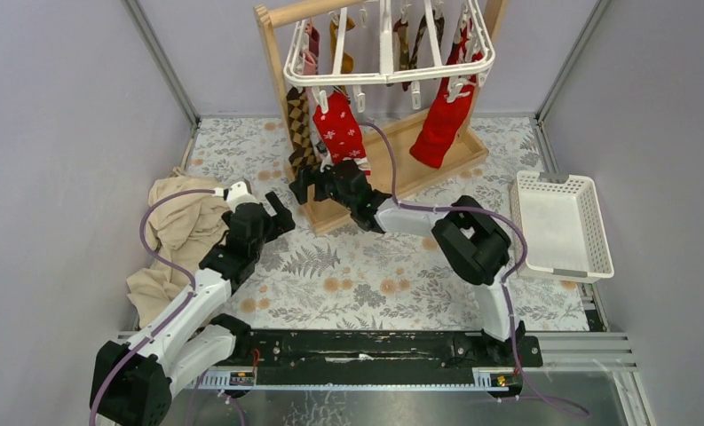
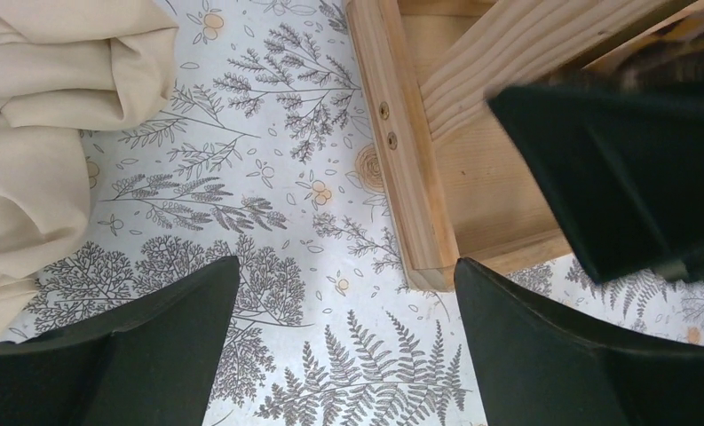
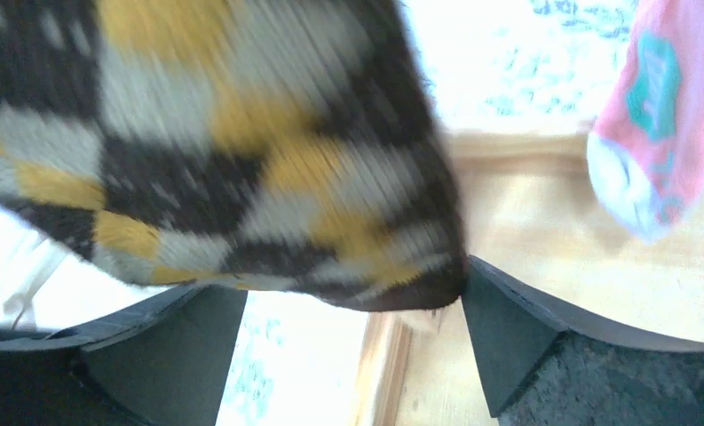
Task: Remove the socks clipped to the hanger
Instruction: Move the clothesline to the center of the board.
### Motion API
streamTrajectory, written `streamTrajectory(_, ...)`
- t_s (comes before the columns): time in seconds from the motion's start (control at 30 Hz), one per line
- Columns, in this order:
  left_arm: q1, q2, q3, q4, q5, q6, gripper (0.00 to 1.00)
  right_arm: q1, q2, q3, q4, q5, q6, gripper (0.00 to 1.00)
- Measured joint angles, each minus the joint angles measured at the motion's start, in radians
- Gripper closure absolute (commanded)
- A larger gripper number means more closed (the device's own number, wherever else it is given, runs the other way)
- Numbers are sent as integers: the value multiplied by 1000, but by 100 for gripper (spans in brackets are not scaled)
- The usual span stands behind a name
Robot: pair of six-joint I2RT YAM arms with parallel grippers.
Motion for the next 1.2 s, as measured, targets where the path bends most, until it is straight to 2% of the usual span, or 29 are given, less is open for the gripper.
streamTrajectory(0.27,0,27,0,20,13,-77,2,1,-275,-296,-38,-94,44,0)
streamTrajectory(0.5,-14,136,-11,75,100,-139,26,2,-524,-480,-178,-113,61,1)
streamTrajectory(0.6,-67,136,-13,87,98,-156,36,2,-576,-487,-286,-104,60,6)
streamTrajectory(0.7,-143,148,-13,103,83,-167,38,2,-639,-518,-382,-67,60,16)
streamTrajectory(0.83,-215,229,4,108,38,-183,40,2,-762,-627,-452,-21,76,20)
streamTrajectory(0.87,-227,254,11,108,26,-188,40,2,-790,-654,-463,-20,80,19)
streamTrajectory(1.07,-276,425,60,140,-25,-218,40,2,-906,-795,-509,-32,109,1)
streamTrajectory(1.2,-289,534,108,168,-42,-228,41,2,-949,-847,-535,-62,116,0)
